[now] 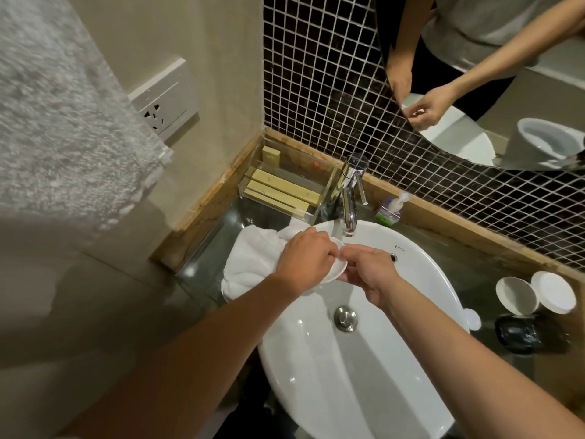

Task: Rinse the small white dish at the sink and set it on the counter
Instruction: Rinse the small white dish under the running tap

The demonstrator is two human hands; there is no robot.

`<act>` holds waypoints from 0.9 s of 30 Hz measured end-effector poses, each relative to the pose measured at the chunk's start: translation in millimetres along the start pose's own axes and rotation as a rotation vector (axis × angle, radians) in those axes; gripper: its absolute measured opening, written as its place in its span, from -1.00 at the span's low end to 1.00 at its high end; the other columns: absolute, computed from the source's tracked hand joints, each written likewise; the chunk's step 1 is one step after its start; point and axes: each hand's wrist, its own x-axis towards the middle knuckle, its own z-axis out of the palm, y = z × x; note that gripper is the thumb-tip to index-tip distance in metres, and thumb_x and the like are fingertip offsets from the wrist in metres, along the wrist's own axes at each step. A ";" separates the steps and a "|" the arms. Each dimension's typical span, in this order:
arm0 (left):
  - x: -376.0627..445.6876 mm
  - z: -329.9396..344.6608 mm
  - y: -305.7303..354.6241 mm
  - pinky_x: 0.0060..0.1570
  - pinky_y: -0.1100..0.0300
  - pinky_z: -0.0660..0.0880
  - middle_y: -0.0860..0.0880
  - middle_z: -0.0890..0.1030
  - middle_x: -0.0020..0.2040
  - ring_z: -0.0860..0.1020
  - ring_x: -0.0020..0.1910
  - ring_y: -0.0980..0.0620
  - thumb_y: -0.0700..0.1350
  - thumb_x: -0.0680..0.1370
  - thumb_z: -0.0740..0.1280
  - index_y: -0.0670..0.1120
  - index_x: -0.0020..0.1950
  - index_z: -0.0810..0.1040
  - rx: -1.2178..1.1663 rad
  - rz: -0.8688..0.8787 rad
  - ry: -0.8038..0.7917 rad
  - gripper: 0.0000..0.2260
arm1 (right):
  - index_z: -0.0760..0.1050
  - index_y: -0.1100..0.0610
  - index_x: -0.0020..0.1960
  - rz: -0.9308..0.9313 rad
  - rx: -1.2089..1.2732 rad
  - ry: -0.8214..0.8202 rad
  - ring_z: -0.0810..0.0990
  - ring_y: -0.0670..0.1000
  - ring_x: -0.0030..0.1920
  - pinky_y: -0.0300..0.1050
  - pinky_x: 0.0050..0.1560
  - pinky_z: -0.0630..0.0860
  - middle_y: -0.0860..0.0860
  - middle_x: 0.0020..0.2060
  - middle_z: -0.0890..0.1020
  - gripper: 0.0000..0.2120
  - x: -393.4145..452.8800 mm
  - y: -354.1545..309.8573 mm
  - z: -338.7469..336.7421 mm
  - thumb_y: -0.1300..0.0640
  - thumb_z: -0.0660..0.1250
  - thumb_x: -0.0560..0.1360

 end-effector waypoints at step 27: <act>-29.3 -20.2 -63.5 0.17 0.03 0.33 -0.09 0.51 0.13 0.39 0.10 -0.08 -0.18 0.48 0.39 -0.03 0.25 0.53 0.548 0.154 -0.119 -0.67 | 0.65 0.17 -0.05 -0.010 -0.067 0.075 0.72 0.23 -0.08 -0.08 -0.36 0.65 0.19 -0.04 0.72 -0.88 8.2 -2.5 50.5 0.34 0.42 0.46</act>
